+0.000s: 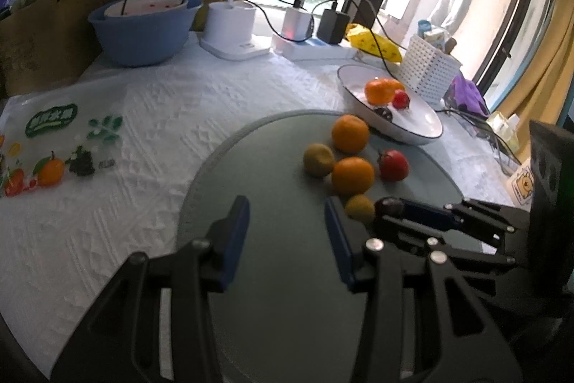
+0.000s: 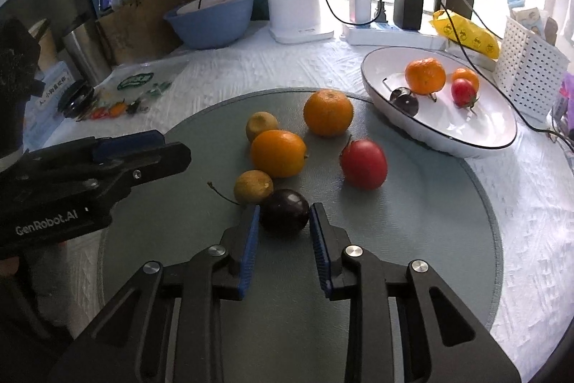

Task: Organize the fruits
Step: 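Lift the dark plum with the right tool while the left tool grasps a small yellow citrus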

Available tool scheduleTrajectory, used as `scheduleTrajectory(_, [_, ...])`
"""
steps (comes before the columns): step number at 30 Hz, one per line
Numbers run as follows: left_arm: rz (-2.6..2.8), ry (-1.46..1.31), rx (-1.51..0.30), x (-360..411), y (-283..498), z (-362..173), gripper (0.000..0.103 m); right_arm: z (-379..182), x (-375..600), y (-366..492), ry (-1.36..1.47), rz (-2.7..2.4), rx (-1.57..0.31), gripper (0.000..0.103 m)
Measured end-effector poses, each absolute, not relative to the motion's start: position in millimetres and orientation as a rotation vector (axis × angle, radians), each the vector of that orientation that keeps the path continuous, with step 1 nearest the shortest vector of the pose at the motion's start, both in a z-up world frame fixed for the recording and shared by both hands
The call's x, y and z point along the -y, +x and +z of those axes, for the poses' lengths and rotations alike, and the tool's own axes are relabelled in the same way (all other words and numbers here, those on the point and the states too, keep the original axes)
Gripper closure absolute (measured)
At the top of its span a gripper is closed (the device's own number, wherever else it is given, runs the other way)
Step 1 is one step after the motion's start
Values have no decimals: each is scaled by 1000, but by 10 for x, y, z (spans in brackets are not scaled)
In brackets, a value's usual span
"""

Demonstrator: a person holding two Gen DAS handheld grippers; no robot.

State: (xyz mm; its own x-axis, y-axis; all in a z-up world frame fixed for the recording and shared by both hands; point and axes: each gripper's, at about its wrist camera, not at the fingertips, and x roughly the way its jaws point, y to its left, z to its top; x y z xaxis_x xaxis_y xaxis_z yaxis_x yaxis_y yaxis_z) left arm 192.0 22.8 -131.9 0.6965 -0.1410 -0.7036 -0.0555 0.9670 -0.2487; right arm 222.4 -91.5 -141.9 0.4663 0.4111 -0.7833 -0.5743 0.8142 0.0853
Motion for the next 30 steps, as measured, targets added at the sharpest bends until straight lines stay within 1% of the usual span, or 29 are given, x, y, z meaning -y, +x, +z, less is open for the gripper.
scheduleTrajectory(11, [-90, -224, -818, 75, 2034, -1298, 58, -1325, 1256, 2254, -155, 564, -867, 73])
scheduleTrajectory(24, [-127, -205, -897, 332, 2213, -1449, 58, -1307, 1601, 2337, -104, 513, -859, 73])
scheduleTrajectory(27, [-122, -194, -893, 358, 2217, -1453, 59, -1303, 1644, 2343, -98, 507, -857, 73])
scheduleTrajectory(28, [-120, -192, -892, 363, 2216, -1455, 60, -1300, 1656, 2342, -95, 505, -856, 73])
scheduleTrajectory(29, [-112, -183, -892, 367, 2219, -1460, 66, -1296, 1666, 2339, -92, 505, -854, 73])
scheduleTrajectory(30, [-106, -176, -891, 369, 2222, -1460, 68, -1290, 1674, 2333, -90, 505, -852, 73])
